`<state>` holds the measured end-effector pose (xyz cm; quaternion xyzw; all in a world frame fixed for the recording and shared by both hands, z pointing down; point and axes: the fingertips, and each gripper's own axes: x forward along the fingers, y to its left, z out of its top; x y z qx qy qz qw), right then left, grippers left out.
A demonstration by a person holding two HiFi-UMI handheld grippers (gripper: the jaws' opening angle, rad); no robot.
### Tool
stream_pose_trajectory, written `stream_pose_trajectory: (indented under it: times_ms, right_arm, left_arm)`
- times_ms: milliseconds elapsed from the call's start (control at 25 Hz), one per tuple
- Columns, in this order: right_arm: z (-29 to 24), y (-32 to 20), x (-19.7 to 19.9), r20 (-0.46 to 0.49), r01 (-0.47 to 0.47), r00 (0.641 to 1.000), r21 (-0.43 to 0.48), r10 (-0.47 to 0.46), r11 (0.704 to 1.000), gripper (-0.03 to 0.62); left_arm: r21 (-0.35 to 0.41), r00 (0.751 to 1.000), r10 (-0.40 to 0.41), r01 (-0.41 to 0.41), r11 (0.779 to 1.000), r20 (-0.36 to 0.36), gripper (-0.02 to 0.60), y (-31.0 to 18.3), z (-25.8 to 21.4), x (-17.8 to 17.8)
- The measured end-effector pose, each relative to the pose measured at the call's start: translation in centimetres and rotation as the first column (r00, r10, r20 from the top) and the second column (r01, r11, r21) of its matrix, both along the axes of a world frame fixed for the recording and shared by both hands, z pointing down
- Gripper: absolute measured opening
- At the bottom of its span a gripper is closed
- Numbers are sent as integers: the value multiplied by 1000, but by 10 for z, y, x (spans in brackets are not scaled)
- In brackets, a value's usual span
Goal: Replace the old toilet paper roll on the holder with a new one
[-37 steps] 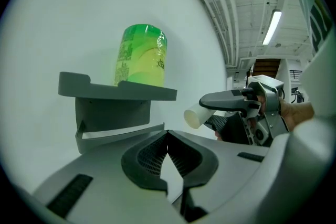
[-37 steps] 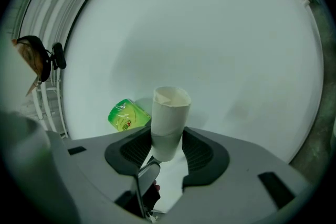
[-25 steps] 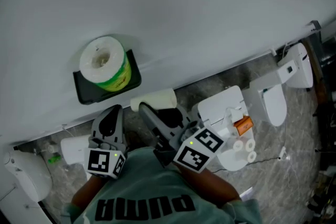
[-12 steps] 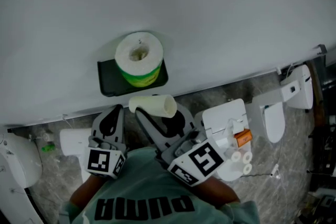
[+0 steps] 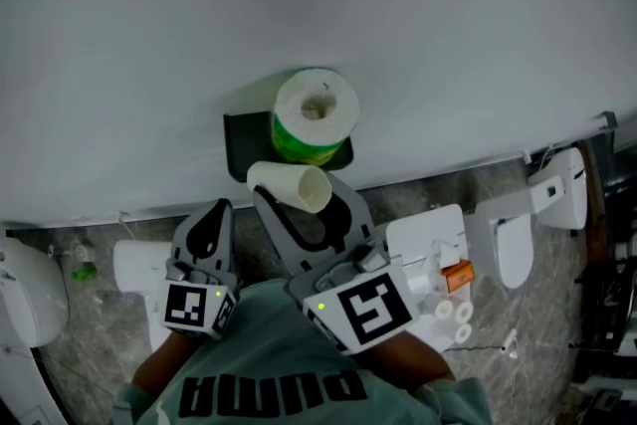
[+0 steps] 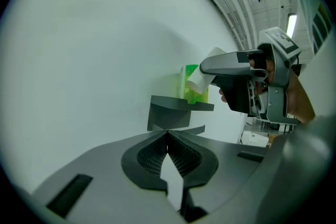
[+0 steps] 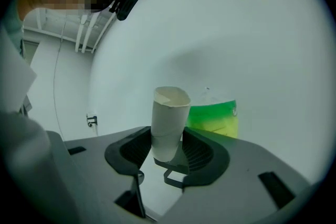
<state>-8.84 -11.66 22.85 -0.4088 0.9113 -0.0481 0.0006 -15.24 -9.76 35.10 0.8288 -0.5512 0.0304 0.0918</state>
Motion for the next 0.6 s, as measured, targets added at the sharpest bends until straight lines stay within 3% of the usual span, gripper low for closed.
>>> stream_pose_trajectory:
  times_ms: [600]
  right_arm:
    - [7,-23,-34,-255,-138,954,99,160,985,189]
  left_arm:
    - [15,998,-8,9,1000,-60,5,-8,-4,-37]
